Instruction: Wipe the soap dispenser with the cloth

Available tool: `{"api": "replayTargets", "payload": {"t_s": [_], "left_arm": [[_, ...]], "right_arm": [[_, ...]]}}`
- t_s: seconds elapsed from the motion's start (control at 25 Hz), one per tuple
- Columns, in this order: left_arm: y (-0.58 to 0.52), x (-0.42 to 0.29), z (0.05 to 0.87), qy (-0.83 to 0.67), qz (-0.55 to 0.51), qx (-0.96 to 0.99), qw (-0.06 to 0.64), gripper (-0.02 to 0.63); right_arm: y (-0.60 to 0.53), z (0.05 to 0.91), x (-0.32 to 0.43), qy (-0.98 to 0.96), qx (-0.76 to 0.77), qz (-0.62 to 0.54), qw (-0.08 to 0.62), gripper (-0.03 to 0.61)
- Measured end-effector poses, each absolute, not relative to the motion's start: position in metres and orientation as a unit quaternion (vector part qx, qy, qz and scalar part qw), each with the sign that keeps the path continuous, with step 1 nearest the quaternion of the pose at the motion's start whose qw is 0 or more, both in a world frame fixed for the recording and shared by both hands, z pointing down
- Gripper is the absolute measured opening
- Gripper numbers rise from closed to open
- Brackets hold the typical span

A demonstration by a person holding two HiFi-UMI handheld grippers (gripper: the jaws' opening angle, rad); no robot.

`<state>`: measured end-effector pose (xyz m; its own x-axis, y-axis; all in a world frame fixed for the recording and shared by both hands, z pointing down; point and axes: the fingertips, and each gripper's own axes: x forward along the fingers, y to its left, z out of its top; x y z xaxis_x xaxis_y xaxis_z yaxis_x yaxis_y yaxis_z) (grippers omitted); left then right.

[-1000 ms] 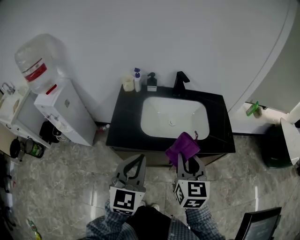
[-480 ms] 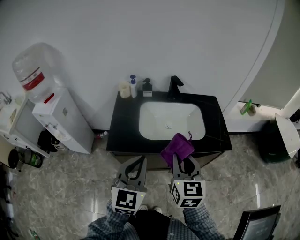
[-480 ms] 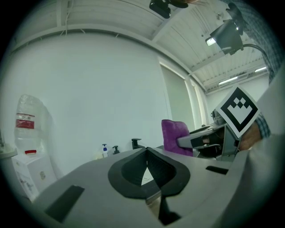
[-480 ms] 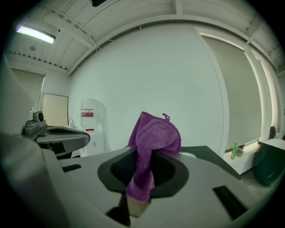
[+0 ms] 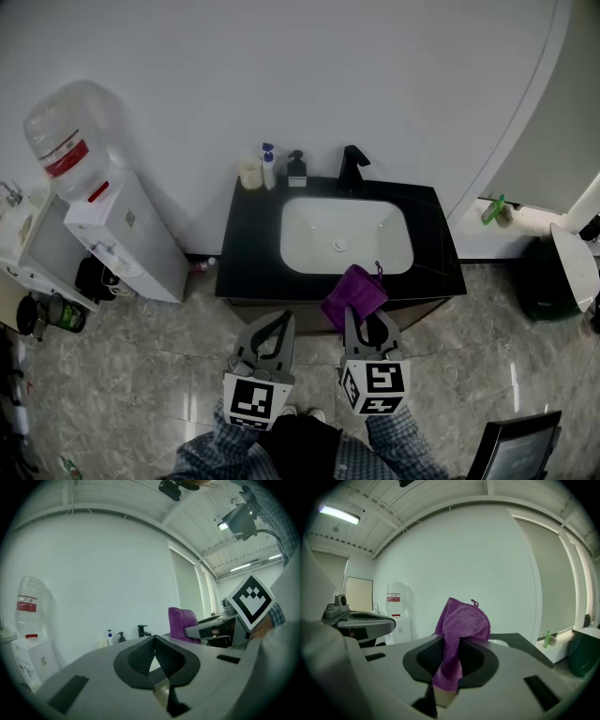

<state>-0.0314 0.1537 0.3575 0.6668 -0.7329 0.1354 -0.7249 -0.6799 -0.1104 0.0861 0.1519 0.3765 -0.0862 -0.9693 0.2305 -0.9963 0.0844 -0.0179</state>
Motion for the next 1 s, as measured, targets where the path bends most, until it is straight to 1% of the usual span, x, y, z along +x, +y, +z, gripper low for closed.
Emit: {"api": "replayTargets", "payload": {"t_s": [1.0], "left_arm": [[0.1591,-0.0331,0.3570,0.400,-0.086,-0.912,0.021,0.002]], "right_arm": [[0.1528,0.3773,0.0814,-0.739,0.663,0.087,0.084,0.080]]}}
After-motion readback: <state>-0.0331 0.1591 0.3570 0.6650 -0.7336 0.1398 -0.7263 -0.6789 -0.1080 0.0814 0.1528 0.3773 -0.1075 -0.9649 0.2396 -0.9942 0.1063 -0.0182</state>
